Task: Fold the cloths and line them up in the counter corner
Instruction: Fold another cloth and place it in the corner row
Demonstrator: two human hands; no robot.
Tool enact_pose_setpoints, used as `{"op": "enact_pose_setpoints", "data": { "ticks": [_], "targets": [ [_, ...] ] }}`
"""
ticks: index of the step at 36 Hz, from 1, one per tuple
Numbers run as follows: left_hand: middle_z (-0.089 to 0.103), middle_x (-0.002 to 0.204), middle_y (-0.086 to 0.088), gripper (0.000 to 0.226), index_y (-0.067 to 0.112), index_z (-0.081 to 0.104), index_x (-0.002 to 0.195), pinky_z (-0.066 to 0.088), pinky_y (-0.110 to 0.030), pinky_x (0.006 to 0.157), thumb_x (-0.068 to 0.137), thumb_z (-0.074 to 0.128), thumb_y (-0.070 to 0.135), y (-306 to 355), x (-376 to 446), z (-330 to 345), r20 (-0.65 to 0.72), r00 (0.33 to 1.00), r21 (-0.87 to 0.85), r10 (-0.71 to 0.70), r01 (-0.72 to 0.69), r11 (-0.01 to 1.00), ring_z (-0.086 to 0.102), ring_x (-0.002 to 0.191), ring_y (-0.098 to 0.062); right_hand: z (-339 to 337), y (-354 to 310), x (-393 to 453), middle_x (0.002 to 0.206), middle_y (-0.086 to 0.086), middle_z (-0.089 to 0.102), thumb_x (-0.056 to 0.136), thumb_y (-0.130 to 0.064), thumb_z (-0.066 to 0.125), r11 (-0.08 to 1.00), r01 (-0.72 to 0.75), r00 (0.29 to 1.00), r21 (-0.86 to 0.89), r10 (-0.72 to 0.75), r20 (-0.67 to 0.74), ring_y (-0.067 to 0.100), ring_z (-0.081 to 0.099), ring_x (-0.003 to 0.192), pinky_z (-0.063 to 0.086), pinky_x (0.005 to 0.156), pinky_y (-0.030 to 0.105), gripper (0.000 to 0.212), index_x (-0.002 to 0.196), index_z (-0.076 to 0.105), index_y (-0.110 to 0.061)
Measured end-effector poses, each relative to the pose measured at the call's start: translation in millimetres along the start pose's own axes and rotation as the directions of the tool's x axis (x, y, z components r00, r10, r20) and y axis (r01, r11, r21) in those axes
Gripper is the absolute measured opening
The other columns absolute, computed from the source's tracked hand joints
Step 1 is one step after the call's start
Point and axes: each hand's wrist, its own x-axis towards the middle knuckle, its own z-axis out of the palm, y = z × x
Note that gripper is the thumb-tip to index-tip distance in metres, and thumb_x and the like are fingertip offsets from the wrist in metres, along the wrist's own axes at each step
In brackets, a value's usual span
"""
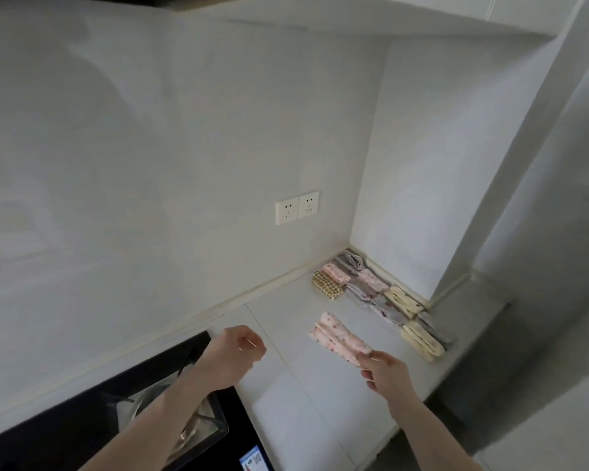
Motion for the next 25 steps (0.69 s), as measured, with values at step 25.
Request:
{"op": "enact_pose_setpoints", "data": {
  "ticks": [25],
  "targets": [
    [0.074, 0.084, -0.001, 0.003, 0.023, 0.071, 0.086, 0.048, -0.015, 0.057, 0.087, 0.073, 0.022, 42.1, 142.6, 79.8, -0.234, 0.95, -0.053, -0.207, 0.2, 0.978, 0.069, 0.065, -0.008, 7.5, 18.8, 310.1, 0.062, 0.01, 0.055, 0.097, -0.012, 0.061, 0.935, -0.351, 0.936, -0.052, 0.35, -0.024, 0.02, 0.045, 0.052, 0.035, 0.05, 0.027, 0.026, 0.074, 0.055, -0.003]
  ]
}}
